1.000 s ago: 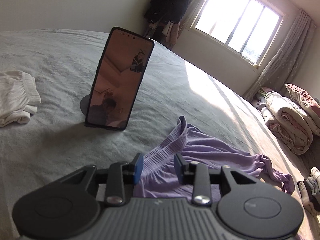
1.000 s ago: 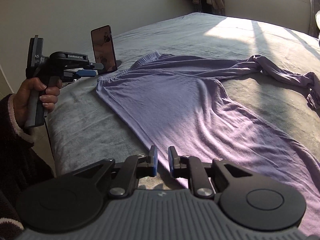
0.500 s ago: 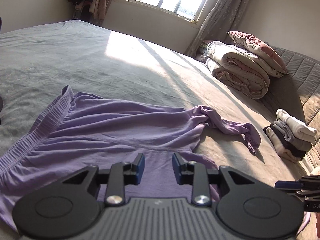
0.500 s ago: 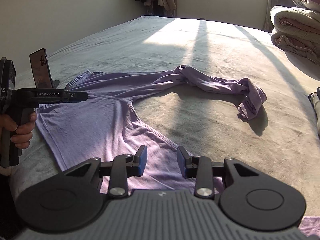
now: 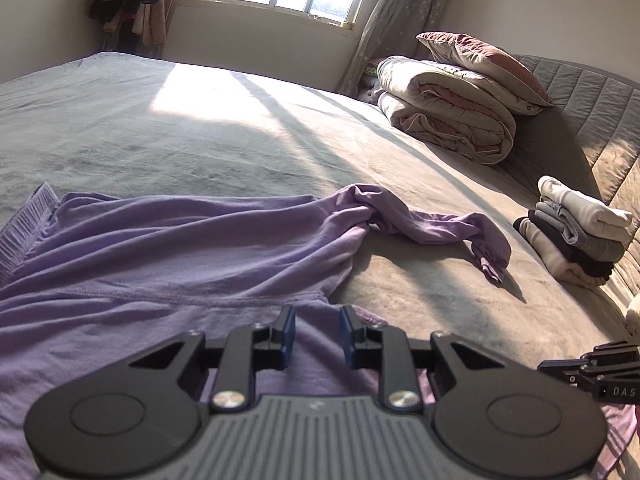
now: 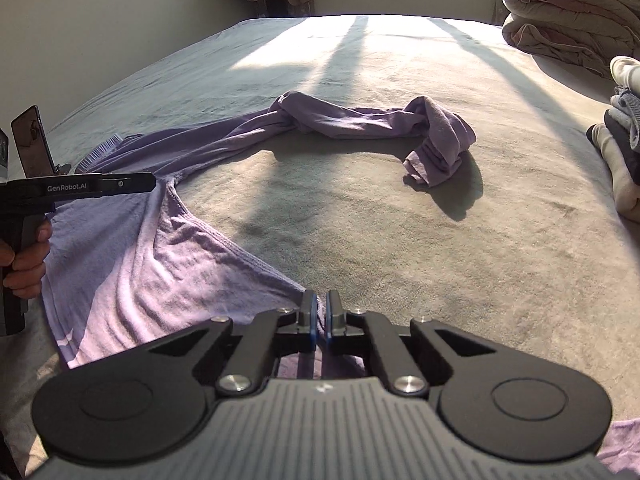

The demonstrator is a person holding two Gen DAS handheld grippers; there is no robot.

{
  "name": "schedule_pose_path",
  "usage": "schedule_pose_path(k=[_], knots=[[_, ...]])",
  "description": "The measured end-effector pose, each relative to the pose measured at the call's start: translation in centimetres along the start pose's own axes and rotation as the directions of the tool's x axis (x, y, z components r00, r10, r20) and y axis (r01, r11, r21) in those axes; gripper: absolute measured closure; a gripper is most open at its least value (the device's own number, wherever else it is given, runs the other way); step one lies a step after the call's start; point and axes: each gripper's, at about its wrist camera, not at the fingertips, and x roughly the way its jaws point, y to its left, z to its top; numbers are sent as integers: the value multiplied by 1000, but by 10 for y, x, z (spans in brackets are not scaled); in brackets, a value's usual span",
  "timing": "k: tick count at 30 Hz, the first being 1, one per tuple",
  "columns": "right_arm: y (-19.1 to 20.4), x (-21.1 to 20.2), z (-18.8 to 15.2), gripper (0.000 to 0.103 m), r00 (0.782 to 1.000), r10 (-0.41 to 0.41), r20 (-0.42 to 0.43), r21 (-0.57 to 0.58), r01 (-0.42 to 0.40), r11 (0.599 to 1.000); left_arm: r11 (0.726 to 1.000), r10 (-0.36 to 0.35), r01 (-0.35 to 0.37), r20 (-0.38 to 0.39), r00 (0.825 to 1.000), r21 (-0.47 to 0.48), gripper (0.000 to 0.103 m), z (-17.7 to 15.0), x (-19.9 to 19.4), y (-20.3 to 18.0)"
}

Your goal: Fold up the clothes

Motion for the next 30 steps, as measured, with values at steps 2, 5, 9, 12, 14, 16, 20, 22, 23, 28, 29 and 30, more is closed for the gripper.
schedule_pose_path(k=[2,5,9,12,14,16,20,22,23,28,29,30], knots=[[2,-4,-1,102,999,-40,10,-14,40,999,1000,23,-23,-3,1000,11,79,-3,6,-2],[-1,-6,-3,102,998,-57,14,-4,57,998,998,48,-49,3,999,31,79,-6,9,-6],[-7,-5,-5,98,999,-38,31,42,37,998,995,68,-69,15,998,70,77,-8,7,-10],[-18,-25,-3,88,997,-62,54,60,59,996,993,67,-69,18,998,96,76,-8,1,-13],[-32,-44,-5,87,992,-95,81,83,88,993,993,51,-52,13,999,110,76,-9,-5,-16],[-48,-61,-9,85,987,-127,97,118,116,986,993,16,-15,-6,1000,114,76,-11,-12,-22],[-83,-93,-25,63,971,-214,112,187,191,964,987,-64,71,-49,997,147,75,-20,-25,-49],[-100,-107,-33,63,963,-248,102,225,221,949,980,-101,115,-91,991,160,74,-24,-26,-65],[-107,-113,-36,63,959,-265,98,248,235,940,975,-123,143,-121,985,169,74,-26,-26,-75],[-143,-138,-59,63,945,-322,56,352,283,892,948,-196,238,-205,959,211,74,-35,-24,-130],[-150,-141,-65,63,948,-316,41,378,279,883,943,-213,259,-216,953,208,74,-37,-24,-141],[-157,-143,-70,63,950,-310,25,404,274,873,938,-232,279,-227,946,204,74,-40,-24,-151]])
